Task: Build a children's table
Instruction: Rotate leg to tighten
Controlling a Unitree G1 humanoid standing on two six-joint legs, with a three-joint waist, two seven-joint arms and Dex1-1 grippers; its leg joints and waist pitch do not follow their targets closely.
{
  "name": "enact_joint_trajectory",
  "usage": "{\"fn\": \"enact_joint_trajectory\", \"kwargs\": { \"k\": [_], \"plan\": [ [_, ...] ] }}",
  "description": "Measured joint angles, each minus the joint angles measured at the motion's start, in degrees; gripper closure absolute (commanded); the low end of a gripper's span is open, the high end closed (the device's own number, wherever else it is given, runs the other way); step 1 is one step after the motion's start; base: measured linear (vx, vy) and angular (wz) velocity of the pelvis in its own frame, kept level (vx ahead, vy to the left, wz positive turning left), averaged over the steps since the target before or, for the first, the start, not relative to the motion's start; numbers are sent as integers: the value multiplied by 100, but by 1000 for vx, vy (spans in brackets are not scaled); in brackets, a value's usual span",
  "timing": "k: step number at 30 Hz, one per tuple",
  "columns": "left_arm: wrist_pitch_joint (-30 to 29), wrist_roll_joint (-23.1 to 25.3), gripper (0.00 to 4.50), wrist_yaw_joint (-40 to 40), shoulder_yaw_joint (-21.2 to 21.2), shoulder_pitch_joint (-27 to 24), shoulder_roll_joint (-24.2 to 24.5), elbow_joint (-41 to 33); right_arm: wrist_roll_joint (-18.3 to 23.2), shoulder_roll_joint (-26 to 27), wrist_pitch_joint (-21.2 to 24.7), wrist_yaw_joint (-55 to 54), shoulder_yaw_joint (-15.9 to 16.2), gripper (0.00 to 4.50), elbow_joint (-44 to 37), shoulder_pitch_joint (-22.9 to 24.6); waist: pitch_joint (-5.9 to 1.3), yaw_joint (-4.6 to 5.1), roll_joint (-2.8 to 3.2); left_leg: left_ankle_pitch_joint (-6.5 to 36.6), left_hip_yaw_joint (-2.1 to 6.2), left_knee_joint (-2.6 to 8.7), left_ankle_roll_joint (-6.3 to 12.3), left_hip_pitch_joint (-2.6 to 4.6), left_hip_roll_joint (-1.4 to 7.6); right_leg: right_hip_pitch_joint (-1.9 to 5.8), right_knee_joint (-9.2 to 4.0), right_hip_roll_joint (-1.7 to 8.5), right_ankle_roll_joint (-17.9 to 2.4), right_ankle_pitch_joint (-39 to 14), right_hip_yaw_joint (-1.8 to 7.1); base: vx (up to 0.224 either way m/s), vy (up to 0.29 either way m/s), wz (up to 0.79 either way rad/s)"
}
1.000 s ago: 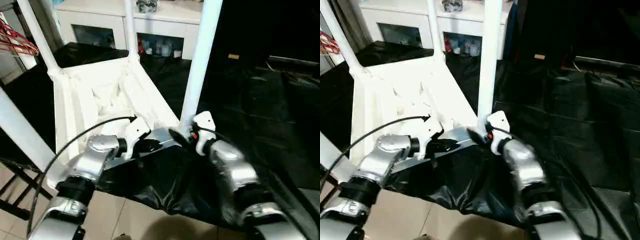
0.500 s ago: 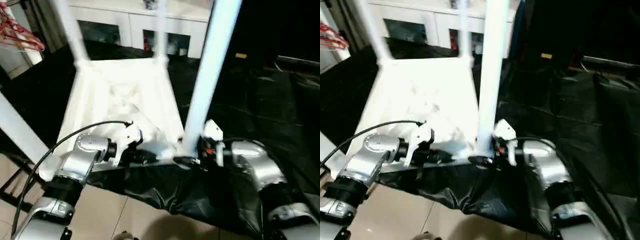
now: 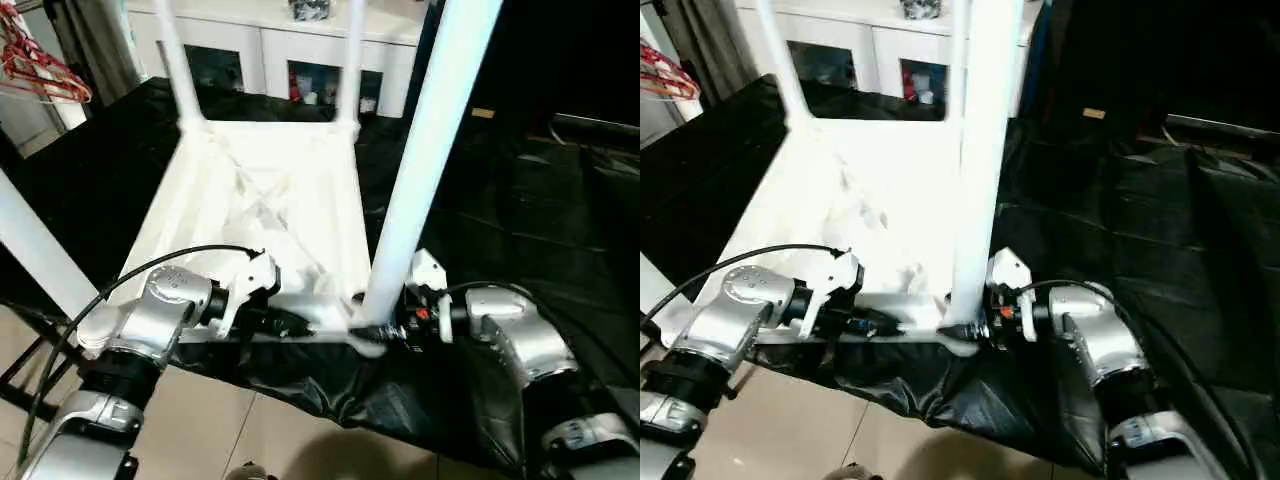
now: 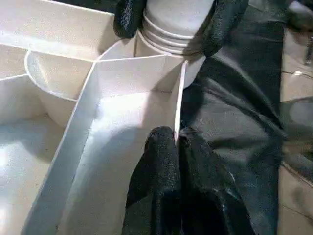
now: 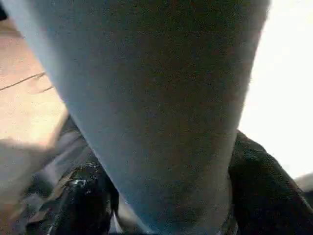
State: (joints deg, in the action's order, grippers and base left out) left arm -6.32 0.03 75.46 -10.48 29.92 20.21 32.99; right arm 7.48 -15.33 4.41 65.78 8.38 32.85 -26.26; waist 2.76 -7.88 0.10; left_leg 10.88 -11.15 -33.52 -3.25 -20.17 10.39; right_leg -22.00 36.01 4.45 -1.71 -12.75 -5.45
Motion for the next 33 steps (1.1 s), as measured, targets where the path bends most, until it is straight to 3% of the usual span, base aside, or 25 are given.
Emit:
{"fn": "enact_joint_trajectory", "kwargs": {
  "k": [4,13,15,18,19,21,26,33],
  "plan": [
    [-52,156,450,-908,110,41,-283,51,-108,519,-151,-1597,-376,181,454,-165,-1,133,1,-3,0,7,-7,12,-2,4,-6,0,19,-3,4,0,0,0],
    [-144,432,450,-2146,263,73,-868,47,-414,1213,-381,-3838,-732,181,1074,-585,-18,133,30,-4,-1,19,-5,8,-6,6,-14,1,6,5,6,0,0,0],
    [-141,381,450,-2191,315,49,-932,7,-411,1229,-479,-3843,-754,111,1105,-584,-11,135,13,-1,-2,20,-3,1,-6,5,-19,1,14,-1,6,0,0,0],
    [-140,255,450,-2212,317,33,-965,-51,-409,1240,-496,-3698,-753,108,1100,-585,3,148,-21,-4,-2,19,15,-13,-6,-2,-24,1,14,-1,5,0,0,0],
    [-132,210,450,-2219,319,29,-968,-68,-410,1239,-496,-3628,-752,88,1095,-585,5,150,-30,-4,-2,19,18,-16,-5,-3,-27,1,14,0,4,0,0,0],
    [-127,161,450,-2156,282,29,-1054,-148,-413,1256,-524,-3264,-528,65,1086,-583,14,205,-54,-7,-4,17,35,-19,-4,-4,-31,1,14,-1,4,0,0,0],
    [-22,58,450,-1489,159,6,-784,-201,-358,891,-624,-2266,-307,65,984,-567,22,220,-66,-8,-5,15,42,-29,-2,-10,-31,0,13,-1,0,0,0,0],
    [32,-38,450,-741,-187,3,-437,-313,-366,349,-739,-1041,31,65,766,-515,28,153,-72,-5,-5,-4,46,-33,3,-12,-19,0,12,0,0,0,0,0]
  ]
}}
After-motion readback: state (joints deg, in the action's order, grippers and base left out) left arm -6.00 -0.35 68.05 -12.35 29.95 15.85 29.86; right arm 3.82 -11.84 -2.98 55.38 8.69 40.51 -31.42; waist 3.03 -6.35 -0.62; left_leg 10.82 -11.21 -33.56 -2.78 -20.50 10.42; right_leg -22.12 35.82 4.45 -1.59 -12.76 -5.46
